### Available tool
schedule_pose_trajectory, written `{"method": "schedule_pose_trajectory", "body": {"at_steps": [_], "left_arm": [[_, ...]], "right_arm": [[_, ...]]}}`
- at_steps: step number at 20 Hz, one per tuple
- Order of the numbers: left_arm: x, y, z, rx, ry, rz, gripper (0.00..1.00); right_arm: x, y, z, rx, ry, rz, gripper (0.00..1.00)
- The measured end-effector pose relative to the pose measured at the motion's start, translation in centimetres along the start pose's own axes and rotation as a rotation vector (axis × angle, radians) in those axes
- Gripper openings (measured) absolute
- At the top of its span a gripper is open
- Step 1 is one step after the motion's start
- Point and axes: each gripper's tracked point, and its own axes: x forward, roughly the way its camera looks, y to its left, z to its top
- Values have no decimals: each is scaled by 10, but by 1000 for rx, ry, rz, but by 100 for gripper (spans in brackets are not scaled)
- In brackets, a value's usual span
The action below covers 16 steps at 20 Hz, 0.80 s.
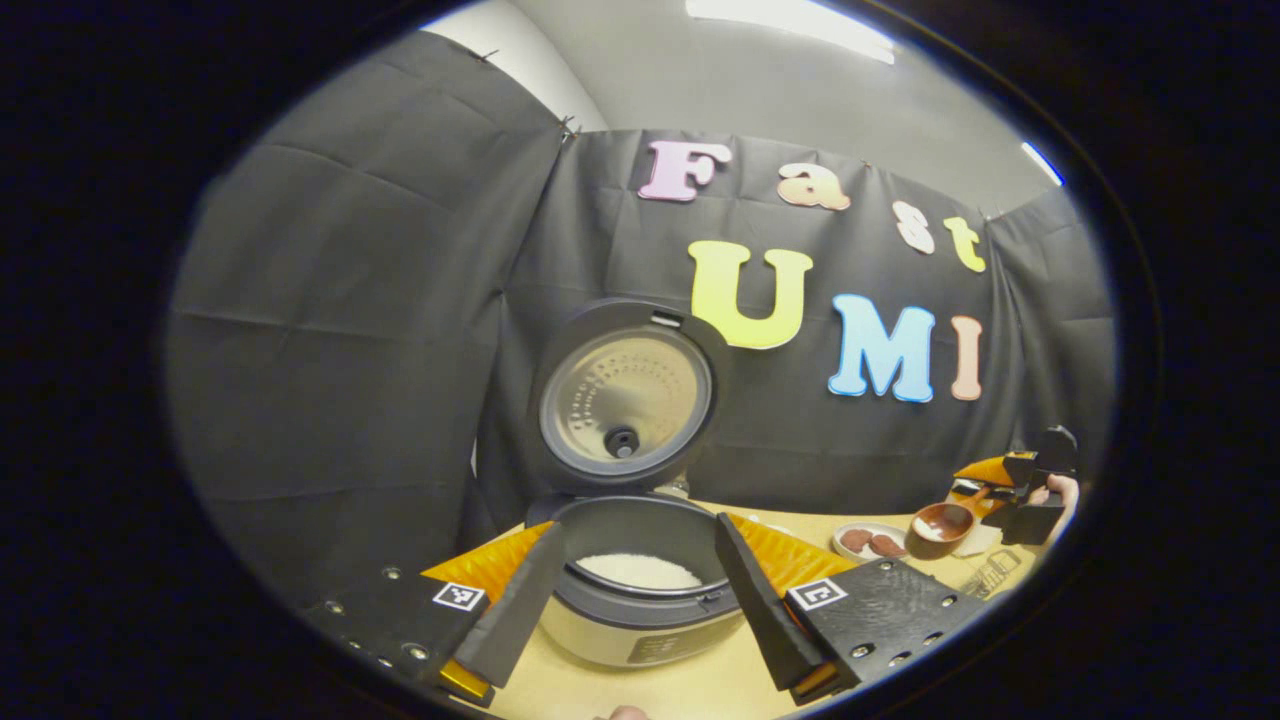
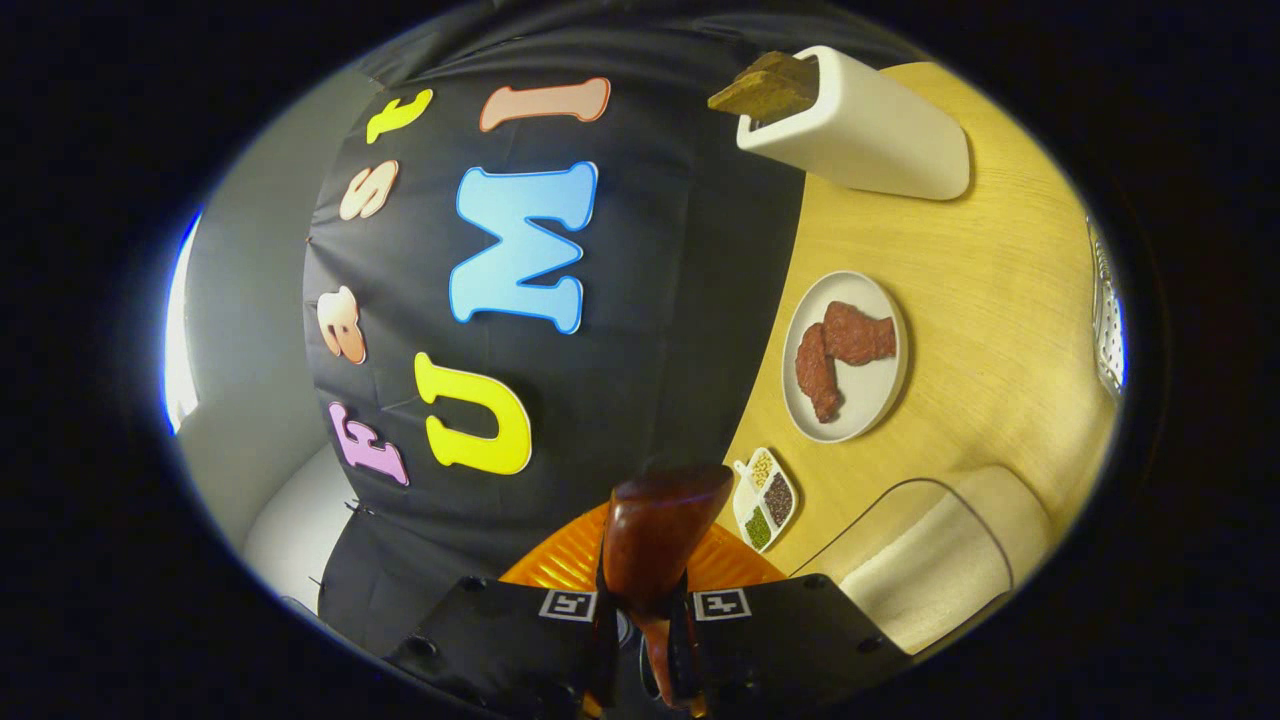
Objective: Close the left gripper, press the button to open the rice cooker; take a wooden spoon from the chopstick holder with the right hand, scoop a spoonful of rice and pour it into the rice cooker, then put the wooden spoon back into the chopstick holder.
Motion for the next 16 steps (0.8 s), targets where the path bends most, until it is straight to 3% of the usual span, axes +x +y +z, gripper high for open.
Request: {"method": "schedule_pose_trajectory", "body": {"at_steps": [5, 7, 11, 12, 14, 16], "left_arm": [[-7, 26, 6, 21, 3, 37, 94], [-15, 37, 13, 42, -10, 51, 94], [-27, 50, 28, 61, -44, 66, 92], [-31, 52, 31, 61, -49, 66, 92], [-36, 57, 39, 64, -67, 71, 94], [-40, 59, 43, 71, -79, 68, 92]], "right_arm": [[32, 42, -52, 14, 62, 53, 17], [43, 59, -74, 0, 88, 72, 21], [69, 79, -115, -71, 125, 83, 17], [74, 83, -124, -90, 132, 85, 21], [85, 84, -145, -134, 150, 80, 17], [94, 88, -165, -170, 168, 80, 21]]}}
